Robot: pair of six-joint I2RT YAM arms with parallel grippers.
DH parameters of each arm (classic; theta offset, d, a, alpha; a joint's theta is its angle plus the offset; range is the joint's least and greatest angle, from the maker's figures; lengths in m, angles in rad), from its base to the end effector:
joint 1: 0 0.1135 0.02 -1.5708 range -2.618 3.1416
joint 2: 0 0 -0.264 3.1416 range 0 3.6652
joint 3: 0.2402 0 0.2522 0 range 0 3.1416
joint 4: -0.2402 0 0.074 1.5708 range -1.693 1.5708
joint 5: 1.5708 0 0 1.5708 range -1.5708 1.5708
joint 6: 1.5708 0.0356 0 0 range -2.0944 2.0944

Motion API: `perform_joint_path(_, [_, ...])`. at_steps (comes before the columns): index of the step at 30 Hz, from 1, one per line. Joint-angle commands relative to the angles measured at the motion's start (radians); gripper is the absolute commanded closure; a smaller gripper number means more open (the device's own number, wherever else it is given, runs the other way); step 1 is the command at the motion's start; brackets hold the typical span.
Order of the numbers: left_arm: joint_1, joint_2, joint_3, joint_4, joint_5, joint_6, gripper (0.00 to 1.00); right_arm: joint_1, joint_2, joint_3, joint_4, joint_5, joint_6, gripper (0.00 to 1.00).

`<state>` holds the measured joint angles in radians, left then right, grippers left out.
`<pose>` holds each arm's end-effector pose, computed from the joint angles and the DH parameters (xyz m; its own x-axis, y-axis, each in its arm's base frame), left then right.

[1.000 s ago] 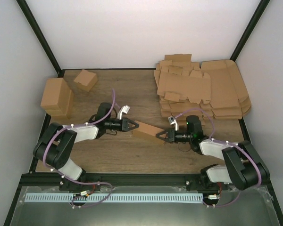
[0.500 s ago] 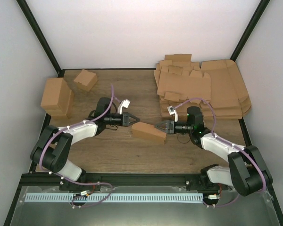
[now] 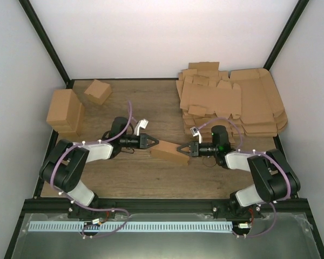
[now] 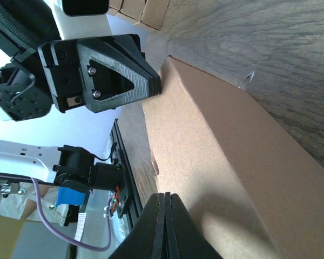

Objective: Fold the paper box

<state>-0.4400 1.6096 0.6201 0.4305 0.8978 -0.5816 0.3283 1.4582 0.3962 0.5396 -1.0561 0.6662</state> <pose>0.2563 -0.1515 0.1545 -0.8763 0.0341 -0.4806 0.4594 0.3594 -0.8123 0.2185 0.1072 0.1455 -0.9107 0.0112 -0.4129 -0.3943 0.2746 0.8770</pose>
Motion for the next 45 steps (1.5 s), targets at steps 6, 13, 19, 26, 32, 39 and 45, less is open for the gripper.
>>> perform_joint_path(6, [-0.006,-0.093,0.019,-0.239,-0.061,0.077,0.96,-0.004,-0.12,0.067,-0.315,0.127,-0.124,0.99])
perform_joint_path(13, [-0.007,-0.084,-0.052,-0.212,-0.063,0.067,0.96,-0.003,-0.163,0.02,-0.411,0.204,-0.152,0.99])
perform_joint_path(19, [-0.049,-0.171,-0.116,-0.261,-0.076,0.054,0.96,-0.001,-0.283,-0.024,-0.546,0.224,-0.158,0.99])
perform_joint_path(26, [-0.245,-0.319,-0.196,-0.364,-0.197,-0.033,0.96,0.013,-0.457,-0.109,-0.71,0.24,-0.118,0.99])
perform_joint_path(32, [-0.341,-0.445,-0.179,-0.518,-0.297,-0.079,0.9,0.015,-0.609,-0.113,-0.872,0.297,-0.085,0.86])
perform_joint_path(39, [-0.34,-0.588,-0.052,-0.743,-0.481,-0.101,0.32,0.015,-0.672,0.009,-0.969,0.339,-0.056,0.33])
perform_joint_path(45, [-0.338,-0.594,-0.119,-0.687,-0.619,-0.237,0.2,0.016,-0.585,0.077,-0.956,0.436,-0.063,0.18])
